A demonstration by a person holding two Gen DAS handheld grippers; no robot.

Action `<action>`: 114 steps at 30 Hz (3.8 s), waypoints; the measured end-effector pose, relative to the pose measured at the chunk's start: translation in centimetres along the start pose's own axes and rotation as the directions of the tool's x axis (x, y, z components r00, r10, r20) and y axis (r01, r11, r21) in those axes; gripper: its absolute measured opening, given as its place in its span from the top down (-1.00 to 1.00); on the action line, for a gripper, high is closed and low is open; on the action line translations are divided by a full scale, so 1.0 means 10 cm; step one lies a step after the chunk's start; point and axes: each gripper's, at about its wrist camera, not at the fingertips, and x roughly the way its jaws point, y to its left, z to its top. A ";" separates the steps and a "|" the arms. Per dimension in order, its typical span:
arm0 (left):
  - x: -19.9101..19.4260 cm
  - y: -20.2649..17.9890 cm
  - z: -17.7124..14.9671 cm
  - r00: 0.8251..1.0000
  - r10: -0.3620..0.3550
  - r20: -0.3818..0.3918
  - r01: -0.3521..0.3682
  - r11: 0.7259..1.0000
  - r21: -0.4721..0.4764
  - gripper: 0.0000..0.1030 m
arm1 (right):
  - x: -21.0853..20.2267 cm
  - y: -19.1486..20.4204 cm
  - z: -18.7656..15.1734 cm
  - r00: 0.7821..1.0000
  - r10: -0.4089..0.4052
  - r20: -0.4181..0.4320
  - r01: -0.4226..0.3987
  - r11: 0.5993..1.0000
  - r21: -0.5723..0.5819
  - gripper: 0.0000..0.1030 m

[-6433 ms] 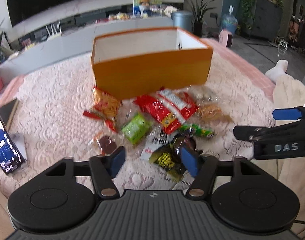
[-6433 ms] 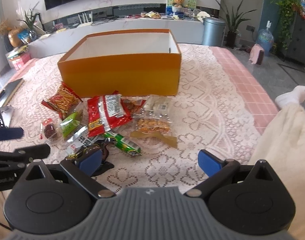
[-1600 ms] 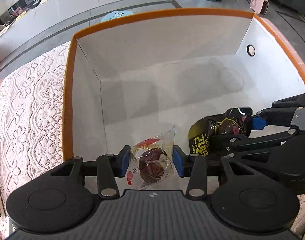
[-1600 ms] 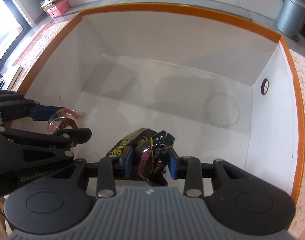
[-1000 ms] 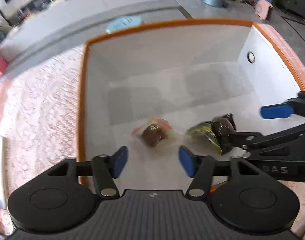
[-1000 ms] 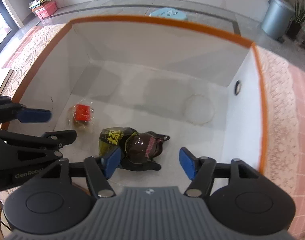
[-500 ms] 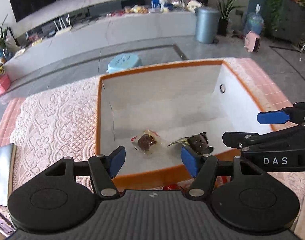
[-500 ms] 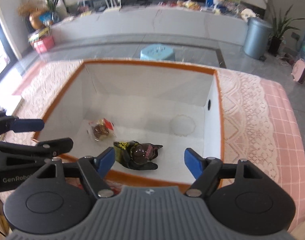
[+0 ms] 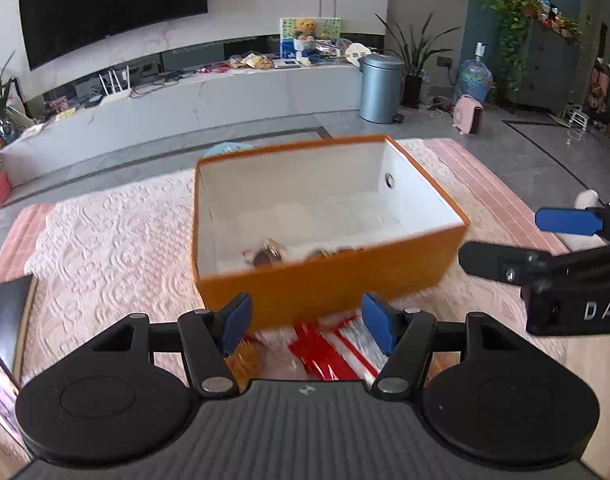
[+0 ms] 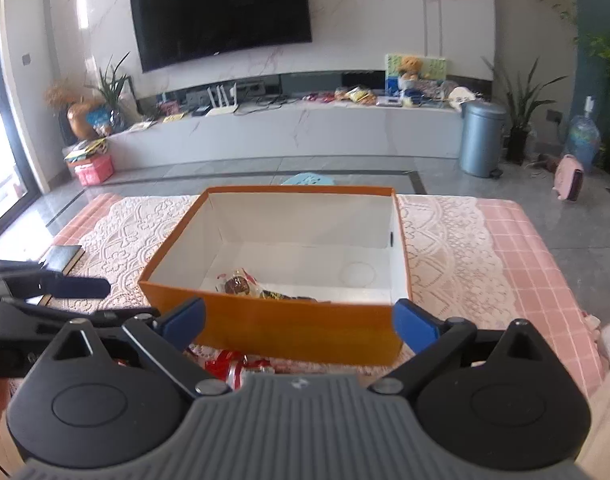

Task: Organize snacks
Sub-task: 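Move both tools back down toward the snack pile, then grasp the green raisin packet with the left tool while the right tool grasps the green soda can, then carry the raisin packet and soda can over the orange box with both tools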

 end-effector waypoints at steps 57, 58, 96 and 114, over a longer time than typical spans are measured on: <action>0.73 0.58 -0.90 0.971 -0.180 -0.157 0.101 0.906 -0.410 -0.49 | 0.82 0.39 -1.37 0.952 0.093 -0.290 -0.157 0.966 -0.204 0.41; 0.76 0.59 -0.89 0.970 -0.172 -0.172 0.085 0.902 -0.424 -0.49 | 0.82 0.37 -1.37 0.949 0.106 -0.298 -0.165 0.970 -0.179 0.42; 0.59 0.32 -1.08 0.968 -0.109 -0.224 0.022 0.933 -0.359 -0.09 | 0.66 0.20 -1.42 0.890 0.197 -0.412 -0.213 0.977 0.008 0.60; 0.06 0.18 -0.95 0.987 -0.123 -0.104 0.089 0.956 -0.281 0.07 | 0.16 0.19 -1.17 0.920 0.228 -0.318 -0.236 0.972 0.012 0.60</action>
